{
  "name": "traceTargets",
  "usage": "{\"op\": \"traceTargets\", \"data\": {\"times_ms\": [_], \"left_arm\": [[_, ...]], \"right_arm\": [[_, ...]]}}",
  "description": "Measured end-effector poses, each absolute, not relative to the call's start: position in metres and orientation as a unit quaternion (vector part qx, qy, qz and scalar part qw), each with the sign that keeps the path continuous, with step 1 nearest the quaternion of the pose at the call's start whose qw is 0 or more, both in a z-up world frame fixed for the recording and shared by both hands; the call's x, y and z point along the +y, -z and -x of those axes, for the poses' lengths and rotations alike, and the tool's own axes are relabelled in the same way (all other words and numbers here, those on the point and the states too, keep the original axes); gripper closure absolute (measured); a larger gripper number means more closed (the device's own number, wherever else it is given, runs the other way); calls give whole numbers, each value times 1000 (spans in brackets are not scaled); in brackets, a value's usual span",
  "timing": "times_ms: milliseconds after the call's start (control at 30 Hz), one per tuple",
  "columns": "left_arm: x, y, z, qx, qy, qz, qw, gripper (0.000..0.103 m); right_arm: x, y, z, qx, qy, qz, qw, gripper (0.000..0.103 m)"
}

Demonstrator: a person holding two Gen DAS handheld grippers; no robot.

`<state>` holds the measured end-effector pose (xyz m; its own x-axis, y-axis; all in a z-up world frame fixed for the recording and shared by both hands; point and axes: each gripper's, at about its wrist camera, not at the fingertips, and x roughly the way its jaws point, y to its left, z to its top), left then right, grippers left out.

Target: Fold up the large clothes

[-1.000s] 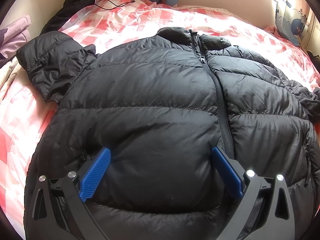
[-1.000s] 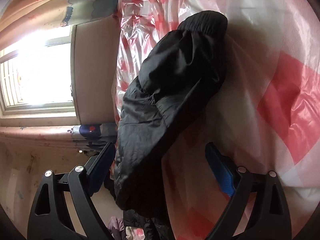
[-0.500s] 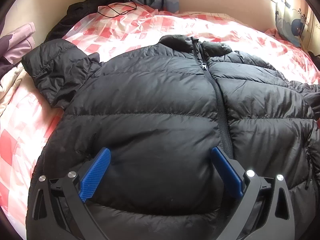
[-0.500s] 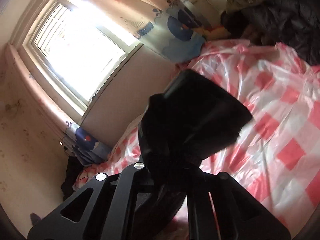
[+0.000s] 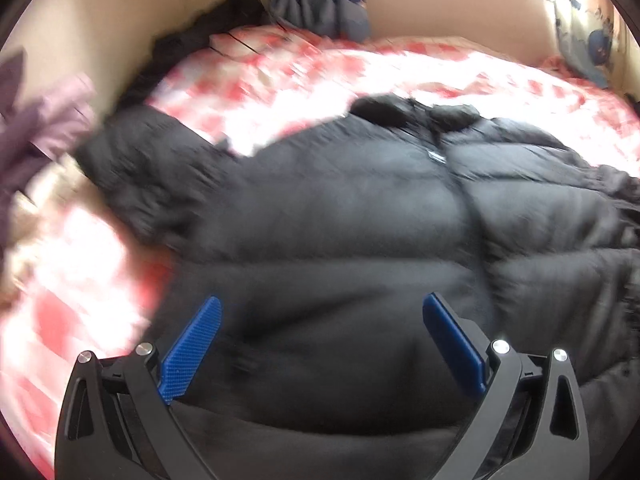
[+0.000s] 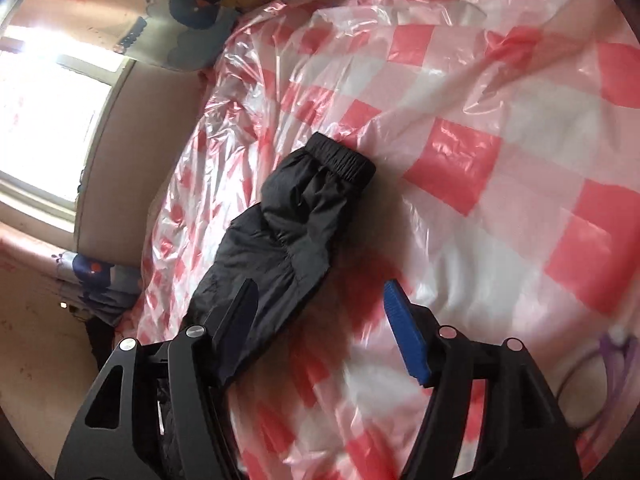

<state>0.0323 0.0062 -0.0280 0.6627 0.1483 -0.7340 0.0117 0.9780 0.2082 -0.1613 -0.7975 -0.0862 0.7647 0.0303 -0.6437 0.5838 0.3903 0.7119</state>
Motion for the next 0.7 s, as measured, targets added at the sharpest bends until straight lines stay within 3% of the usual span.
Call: {"op": "traceTargets", "data": {"times_ms": [133, 233, 333, 500, 567, 700], "left_arm": [[64, 7, -51, 395, -74, -130, 907, 6], [117, -6, -76, 396, -68, -118, 908, 6], [161, -8, -104, 422, -87, -127, 894, 6], [197, 1, -117, 464, -31, -15, 885, 6], [190, 17, -103, 479, -25, -30, 877, 6], [180, 38, -42, 496, 27, -60, 866, 6]], "right_arm": [[-706, 31, 157, 291, 113, -467, 828, 32], [-605, 14, 123, 319, 8, -412, 853, 19], [-497, 30, 78, 377, -118, -397, 829, 19], [-326, 69, 23, 480, -230, -262, 805, 19], [-293, 90, 20, 532, -236, -219, 783, 19], [-331, 73, 60, 534, -217, -209, 790, 19]]}}
